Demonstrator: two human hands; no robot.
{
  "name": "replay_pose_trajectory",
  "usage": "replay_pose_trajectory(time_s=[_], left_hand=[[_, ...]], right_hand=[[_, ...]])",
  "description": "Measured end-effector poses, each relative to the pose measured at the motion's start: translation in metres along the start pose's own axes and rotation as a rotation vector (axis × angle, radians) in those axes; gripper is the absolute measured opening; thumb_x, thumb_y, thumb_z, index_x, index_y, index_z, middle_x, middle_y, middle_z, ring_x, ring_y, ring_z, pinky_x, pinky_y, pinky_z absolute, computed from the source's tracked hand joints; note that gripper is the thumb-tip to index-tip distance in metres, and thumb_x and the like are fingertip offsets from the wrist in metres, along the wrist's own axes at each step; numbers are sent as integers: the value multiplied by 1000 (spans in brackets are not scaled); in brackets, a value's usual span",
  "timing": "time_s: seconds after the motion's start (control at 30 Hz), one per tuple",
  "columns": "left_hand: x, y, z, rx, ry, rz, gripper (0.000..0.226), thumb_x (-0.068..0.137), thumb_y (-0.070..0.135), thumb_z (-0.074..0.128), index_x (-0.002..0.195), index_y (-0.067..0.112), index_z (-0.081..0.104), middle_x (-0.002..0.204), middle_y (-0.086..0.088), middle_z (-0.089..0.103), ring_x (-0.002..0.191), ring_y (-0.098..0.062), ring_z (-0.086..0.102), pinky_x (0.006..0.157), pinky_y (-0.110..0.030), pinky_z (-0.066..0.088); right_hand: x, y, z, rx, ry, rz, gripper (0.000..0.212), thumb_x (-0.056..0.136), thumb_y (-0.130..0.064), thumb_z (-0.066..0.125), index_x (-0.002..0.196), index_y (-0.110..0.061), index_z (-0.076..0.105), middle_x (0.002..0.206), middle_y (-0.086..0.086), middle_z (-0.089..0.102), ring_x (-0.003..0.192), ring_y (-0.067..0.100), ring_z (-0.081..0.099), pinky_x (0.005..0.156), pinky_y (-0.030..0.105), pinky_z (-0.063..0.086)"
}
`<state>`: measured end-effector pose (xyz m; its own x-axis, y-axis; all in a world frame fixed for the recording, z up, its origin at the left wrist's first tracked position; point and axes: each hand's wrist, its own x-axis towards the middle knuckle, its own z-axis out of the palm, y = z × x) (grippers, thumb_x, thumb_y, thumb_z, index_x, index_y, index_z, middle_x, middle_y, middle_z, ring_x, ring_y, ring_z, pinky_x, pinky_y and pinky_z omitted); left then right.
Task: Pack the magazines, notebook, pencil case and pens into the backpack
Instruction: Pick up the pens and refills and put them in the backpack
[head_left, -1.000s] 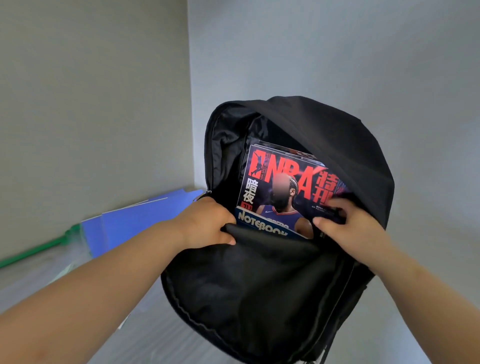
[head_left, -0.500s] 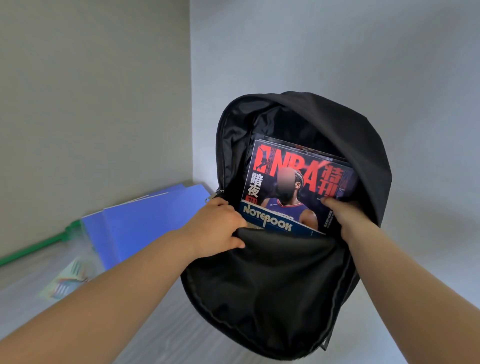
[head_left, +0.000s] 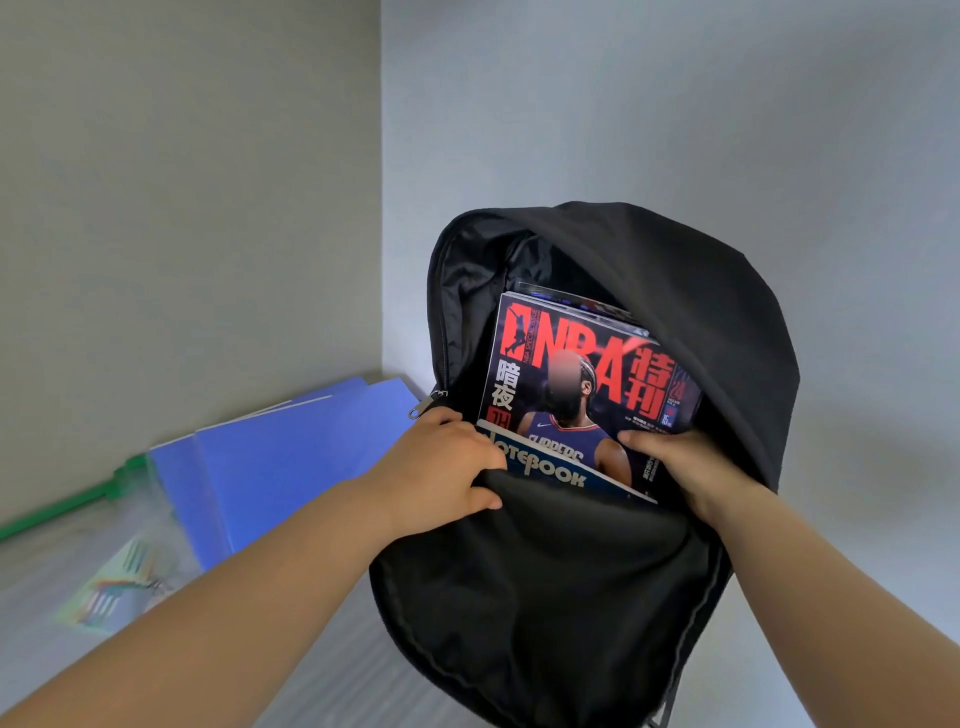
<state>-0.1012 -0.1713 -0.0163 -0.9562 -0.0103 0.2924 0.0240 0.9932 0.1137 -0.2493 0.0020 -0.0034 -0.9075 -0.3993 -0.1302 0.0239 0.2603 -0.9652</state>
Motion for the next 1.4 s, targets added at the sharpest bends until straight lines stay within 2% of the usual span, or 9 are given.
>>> replay_pose_trajectory(time_s=[0.17, 0.3, 0.47, 0.6, 0.77, 0.93, 1.17, 1.23, 1.4], left_hand=[[-1, 1, 2, -21, 7, 4, 23, 84, 34, 56, 101, 19, 62, 104, 1, 66, 104, -15, 50, 100, -19, 8], [-3, 2, 5, -3, -7, 3, 25, 85, 35, 54, 104, 20, 60, 106, 3, 64, 107, -13, 48, 104, -21, 8], [-7, -2, 4, -8, -1, -3, 27, 86, 36, 53, 107, 22, 60, 108, 4, 64, 109, -13, 49, 103, -18, 6], [-15, -14, 1, -37, 55, -36, 27, 85, 37, 55, 107, 22, 61, 108, 5, 65, 109, -12, 50, 103, -18, 10], [-17, -14, -1, -58, 129, -47, 27, 84, 35, 57, 106, 20, 63, 107, 3, 67, 109, -15, 51, 102, -20, 16], [-15, -3, 2, -85, 134, -18, 29, 85, 37, 54, 110, 23, 61, 112, 3, 65, 113, -13, 48, 103, -17, 9], [-15, 5, 11, -127, 113, 45, 31, 86, 38, 51, 112, 25, 59, 112, 8, 65, 111, -8, 48, 99, -11, 1], [-15, 4, 14, -137, 116, 42, 32, 86, 40, 49, 115, 28, 57, 111, 10, 64, 111, -7, 47, 98, -10, 1], [-11, -1, 13, -190, 151, -8, 30, 84, 39, 54, 111, 27, 59, 107, 8, 64, 109, -7, 49, 93, -6, 1]], right_hand=[[1, 3, 0, -126, 0, -10, 34, 81, 6, 60, 114, 4, 56, 119, 24, 60, 74, 19, 54, 64, 24, 41], [5, 10, 1, -193, 70, -128, 39, 78, 4, 63, 117, 1, 56, 122, 23, 59, 100, 26, 56, 85, 26, 37], [0, 4, 6, -293, 26, -278, 39, 76, 2, 67, 113, -3, 60, 108, 12, 65, 94, 16, 55, 83, 24, 37], [-9, -29, 6, -440, -51, -459, 38, 71, 2, 71, 106, -9, 62, 93, -1, 64, 82, 11, 60, 63, 0, 43], [-10, -81, 11, -1006, -70, -594, 35, 71, -9, 68, 104, -10, 57, 101, 10, 68, 89, 27, 61, 73, 29, 44], [1, -97, 29, -1262, -228, -439, 26, 68, -6, 71, 86, -12, 53, 81, 9, 59, 70, 24, 53, 48, 20, 33], [27, -73, 55, -1671, -310, -324, 37, 71, -19, 68, 106, -19, 55, 99, 6, 63, 88, 26, 60, 66, 24, 40], [37, -66, 53, -1630, -304, -335, 28, 73, -22, 66, 98, -21, 55, 110, 5, 64, 92, 25, 59, 67, 24, 40], [51, -47, 29, -1327, -239, -368, 30, 69, -37, 72, 73, -23, 45, 92, 1, 64, 83, 23, 59, 62, 22, 36]])
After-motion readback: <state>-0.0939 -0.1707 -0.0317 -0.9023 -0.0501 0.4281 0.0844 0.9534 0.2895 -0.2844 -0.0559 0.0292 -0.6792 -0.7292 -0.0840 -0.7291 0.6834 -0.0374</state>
